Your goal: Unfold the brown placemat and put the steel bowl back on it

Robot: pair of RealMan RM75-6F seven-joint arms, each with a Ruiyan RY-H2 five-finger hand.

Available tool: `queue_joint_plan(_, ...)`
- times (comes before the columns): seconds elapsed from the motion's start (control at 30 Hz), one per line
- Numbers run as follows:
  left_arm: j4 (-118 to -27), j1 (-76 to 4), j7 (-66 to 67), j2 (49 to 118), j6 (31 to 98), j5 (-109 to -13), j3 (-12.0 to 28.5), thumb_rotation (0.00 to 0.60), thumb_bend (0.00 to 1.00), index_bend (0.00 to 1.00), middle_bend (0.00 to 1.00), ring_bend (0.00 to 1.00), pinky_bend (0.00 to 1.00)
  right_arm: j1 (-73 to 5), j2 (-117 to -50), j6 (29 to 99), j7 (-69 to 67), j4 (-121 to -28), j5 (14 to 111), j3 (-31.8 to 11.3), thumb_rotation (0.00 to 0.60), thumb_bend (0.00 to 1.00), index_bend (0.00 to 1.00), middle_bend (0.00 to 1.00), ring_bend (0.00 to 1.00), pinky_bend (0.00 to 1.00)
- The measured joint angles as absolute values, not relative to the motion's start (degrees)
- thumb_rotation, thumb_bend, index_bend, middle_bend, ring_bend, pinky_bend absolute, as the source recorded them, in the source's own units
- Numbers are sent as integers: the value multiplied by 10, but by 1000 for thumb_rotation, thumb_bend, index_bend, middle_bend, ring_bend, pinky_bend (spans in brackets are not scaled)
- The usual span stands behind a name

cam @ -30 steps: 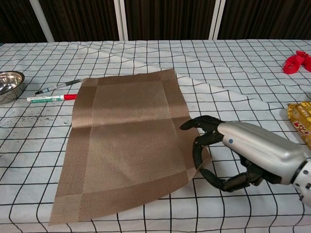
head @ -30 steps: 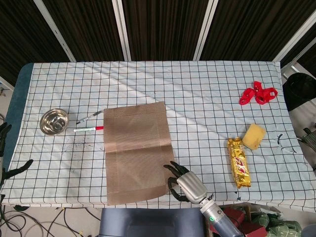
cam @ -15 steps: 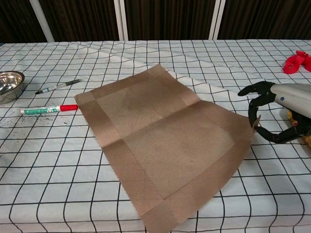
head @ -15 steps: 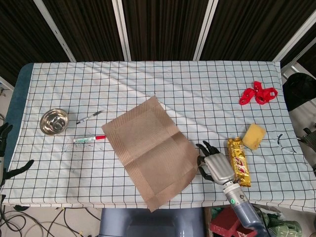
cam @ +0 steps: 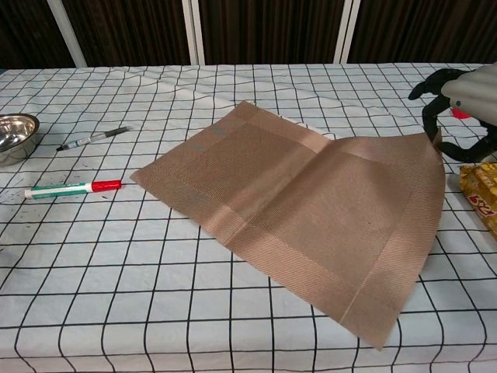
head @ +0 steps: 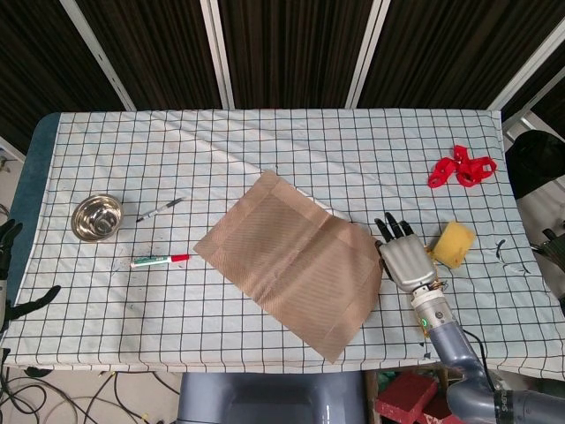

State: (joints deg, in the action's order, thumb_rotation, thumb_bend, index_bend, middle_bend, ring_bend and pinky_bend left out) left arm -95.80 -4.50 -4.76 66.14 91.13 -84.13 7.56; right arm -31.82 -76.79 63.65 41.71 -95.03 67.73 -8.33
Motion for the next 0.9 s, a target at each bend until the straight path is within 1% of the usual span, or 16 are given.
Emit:
queue_joint_plan(0.33, -958, -45, -48, 661, 910, -841, 75, 600, 102, 53, 26, 0, 0, -378, -775, 624, 526, -907, 670, -96, 600, 523, 640, 97, 12, 175)
queue_joint_plan(0.4, -958, -45, -49, 661, 909, -841, 75, 600, 102, 53, 26, 0, 0, -384, -775, 623, 539, -903, 674, -96, 600, 500, 640, 78, 12, 174)
queue_joint_plan(0.43, -958, -45, -49, 661, 909, -841, 75, 600, 102, 53, 26, 0, 0, -388, -775, 623, 548, -899, 678, -95, 600, 464, 639, 57, 12, 174)
queue_joint_plan(0.47, -958, -45, -49, 661, 909, -841, 75, 600, 102, 53, 26, 0, 0, -391, -775, 623, 554, -897, 682, -94, 600, 411, 616, 32, 11, 174)
queue_joint_plan(0.5, -957, -45, -49, 661, 909, -841, 75, 600, 102, 53, 26, 0, 0, -393, -775, 624, 558, -895, 686, -93, 600, 370, 568, 19, 10, 175)
queue_joint_plan(0.53, -957, -45, -49, 661, 909, -841, 75, 600, 102, 53, 25, 0, 0, -394, -774, 626, 562, -892, 690, -91, 600, 310, 440, 4, 8, 174)
queue_joint_plan(0.57, -957, -45, -49, 661, 909, -841, 75, 600, 102, 53, 24, 0, 0, -394, -774, 628, 562, -892, 691, -90, 600, 258, 284, 0, 4, 174)
queue_joint_plan(0.63, -957, -46, -47, 660, 907, -841, 74, 600, 102, 53, 22, 0, 0, -390, -773, 636, 565, -892, 688, -88, 600, 196, 90, 0, 1, 174)
queue_joint_plan(0.67, -958, -46, -46, 660, 906, -841, 74, 600, 102, 53, 22, 0, 0, -388, -772, 640, 567, -892, 686, -87, 600, 172, 43, 0, 0, 174)
queue_joint_plan(0.73, -958, -46, -44, 660, 905, -841, 73, 600, 102, 53, 21, 0, 0, -381, -770, 653, 573, -894, 681, -86, 600, 143, 6, 0, 0, 174)
queue_joint_plan(0.9, -959, -46, -40, 661, 905, -844, 70, 600, 102, 53, 20, 0, 0, -360, -760, 687, 567, -911, 670, -85, 600, 99, 0, 0, 0, 174)
